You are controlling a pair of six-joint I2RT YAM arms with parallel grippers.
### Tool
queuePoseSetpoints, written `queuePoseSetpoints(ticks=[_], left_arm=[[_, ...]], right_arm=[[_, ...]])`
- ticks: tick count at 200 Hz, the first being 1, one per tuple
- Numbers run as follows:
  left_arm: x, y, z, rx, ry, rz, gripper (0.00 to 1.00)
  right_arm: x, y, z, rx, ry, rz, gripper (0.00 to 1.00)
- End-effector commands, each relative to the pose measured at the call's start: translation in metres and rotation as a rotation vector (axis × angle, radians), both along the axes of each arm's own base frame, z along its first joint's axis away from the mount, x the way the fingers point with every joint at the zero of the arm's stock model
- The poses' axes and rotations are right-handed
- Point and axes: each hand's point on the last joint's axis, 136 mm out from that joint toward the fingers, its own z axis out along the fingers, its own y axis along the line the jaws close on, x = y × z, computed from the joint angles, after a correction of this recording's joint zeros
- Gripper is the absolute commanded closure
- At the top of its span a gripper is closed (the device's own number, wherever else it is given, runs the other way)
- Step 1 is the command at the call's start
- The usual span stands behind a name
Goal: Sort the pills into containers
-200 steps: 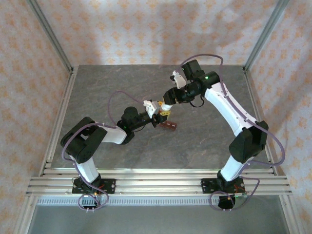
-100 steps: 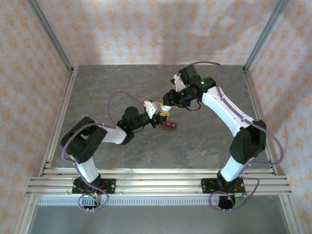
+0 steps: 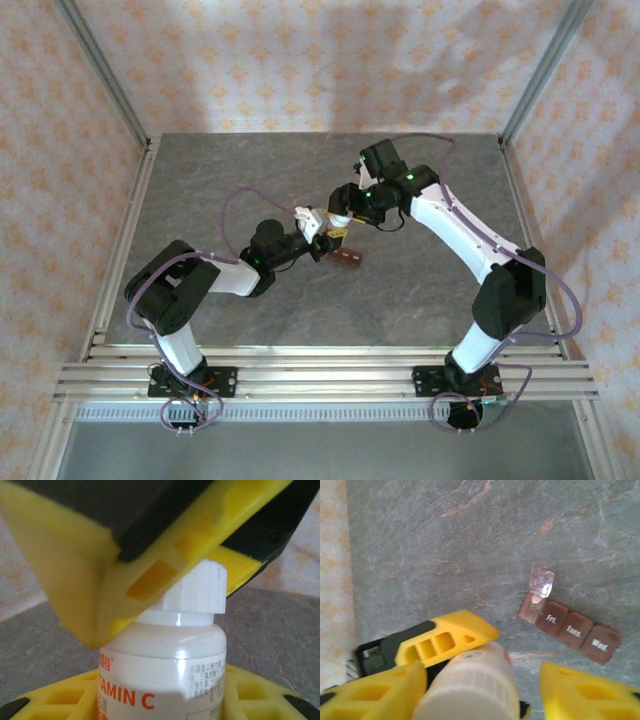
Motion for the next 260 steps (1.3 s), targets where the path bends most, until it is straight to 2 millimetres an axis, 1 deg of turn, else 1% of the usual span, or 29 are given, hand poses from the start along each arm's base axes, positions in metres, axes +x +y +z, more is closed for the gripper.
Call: queuePoseSetpoints(ticks=[1, 11, 25, 41, 71, 94, 112, 124, 147, 188, 225, 260], left_arm=[[-0.004, -0.003, 0.035, -0.059, -0.118, -0.014, 1.0], [-0.004, -0.003, 0.035, -0.057, -0.118, -0.014, 1.0], [-0.004, -0.002, 0.034, -0.055, -0.117, -0.01, 1.0], [-0.005, -0.002, 0.035, -0.058, -0.118, -0.014, 1.0], [-0.006, -0.001, 0.036, -0.055, -0.123, -0.011, 1.0], [-0.008, -0.001, 0.038, -0.059, -0.124, -0.017, 1.0], [-0.008, -0.001, 0.038, -0.058, -0.125, -0.018, 1.0], [-0.009, -0.001, 0.038, -0.059, -0.124, -0.02, 1.0], [-0.009, -0.002, 0.038, -0.065, -0.118, -0.028, 1.0], [-0.009, -0.003, 0.04, -0.068, -0.118, -0.033, 1.0], [-0.009, -0.003, 0.041, -0.07, -0.121, -0.034, 1.0], [-0.01, -0.004, 0.043, -0.072, -0.125, -0.035, 1.0]], right_arm=[[0.007, -0.005, 0.024, -0.018, -0.061, -0.025, 0.27], [0.008, -0.006, 0.031, -0.022, -0.078, -0.021, 0.21], [0.009, -0.009, 0.039, -0.035, -0.101, -0.019, 0.16], [0.011, -0.013, 0.046, -0.04, -0.124, -0.017, 0.12], [0.013, -0.018, 0.064, -0.018, -0.175, 0.007, 0.09], [0.012, -0.023, 0.071, -0.021, -0.216, 0.063, 0.09], [0.007, -0.025, 0.068, -0.029, -0.231, 0.163, 0.11], [-0.001, -0.024, 0.063, -0.04, -0.242, 0.251, 0.11], [-0.011, -0.022, 0.056, -0.051, -0.249, 0.339, 0.11], [-0.016, -0.015, 0.052, -0.012, -0.226, 0.386, 0.15], [-0.016, -0.011, 0.043, -0.005, -0.191, 0.4, 0.22], [-0.013, -0.009, 0.039, -0.001, -0.177, 0.4, 0.31]])
